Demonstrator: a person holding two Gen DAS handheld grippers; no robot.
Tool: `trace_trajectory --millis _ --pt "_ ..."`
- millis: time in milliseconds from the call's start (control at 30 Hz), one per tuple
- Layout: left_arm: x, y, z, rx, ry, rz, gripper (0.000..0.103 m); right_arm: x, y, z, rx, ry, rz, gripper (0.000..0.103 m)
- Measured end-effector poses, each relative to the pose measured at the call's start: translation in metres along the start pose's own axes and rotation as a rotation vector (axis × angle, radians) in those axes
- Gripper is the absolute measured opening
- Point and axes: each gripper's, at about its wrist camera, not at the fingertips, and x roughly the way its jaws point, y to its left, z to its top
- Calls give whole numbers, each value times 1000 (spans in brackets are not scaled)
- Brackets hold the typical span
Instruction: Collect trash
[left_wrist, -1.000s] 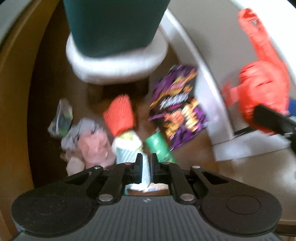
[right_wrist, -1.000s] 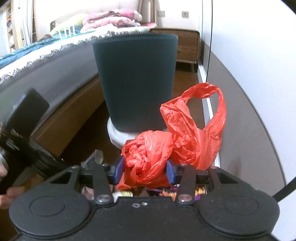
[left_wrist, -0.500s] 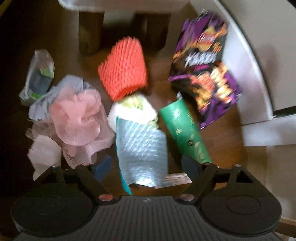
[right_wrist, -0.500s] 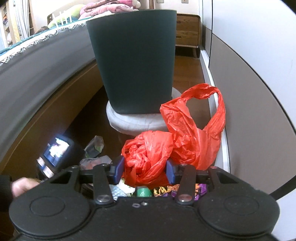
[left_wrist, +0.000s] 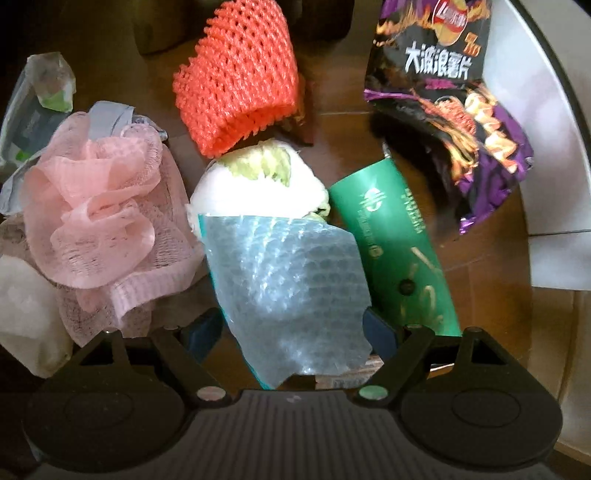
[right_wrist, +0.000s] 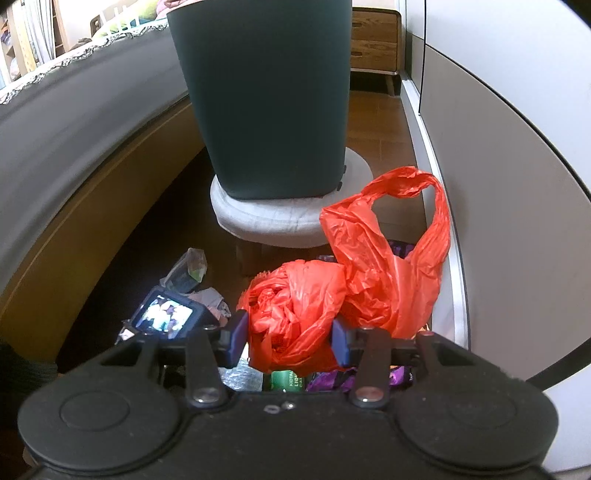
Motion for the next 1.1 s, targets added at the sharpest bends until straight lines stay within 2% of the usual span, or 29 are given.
trace_trajectory --millis 100,133,167,233,300,367,400,500,633,867,967,1100 --pt "7 4 1 -35 19 -17 82 3 0 0 4 4 2 45" --pt "8 6 1 -44 19 -20 78 4 0 -1 4 9 4 45" --pt "8 7 0 -50 21 -18 73 4 0 -1 2 11 6 45" --pt "12 11 -1 -58 41 -17 42 4 1 -1 -5 15 8 45" --pt "12 15 -3 -76 49 -28 32 5 0 0 -10 14 8 45" --pt "9 16 -6 -76 34 -36 28 6 -1 1 -10 13 8 45" --pt "7 15 -7 -70 27 -35 20 6 -2 0 -10 13 7 45" --pt "5 15 -13 -80 34 -24 11 8 -1 -1 -14 14 1 45" --pt "-11 19 -25 -55 12 -18 5 6 3 -2 -23 -2 -12 45" --pt "-59 22 -29 -67 -72 -21 3 -1 7 -1 -41 -29 -16 45" --pt "-91 24 -28 -90 -118 -24 3 -8 7 0 -39 -49 -13 44" --pt "-149 20 -20 -100 -227 -27 3 -21 9 9 -45 -96 -6 44"
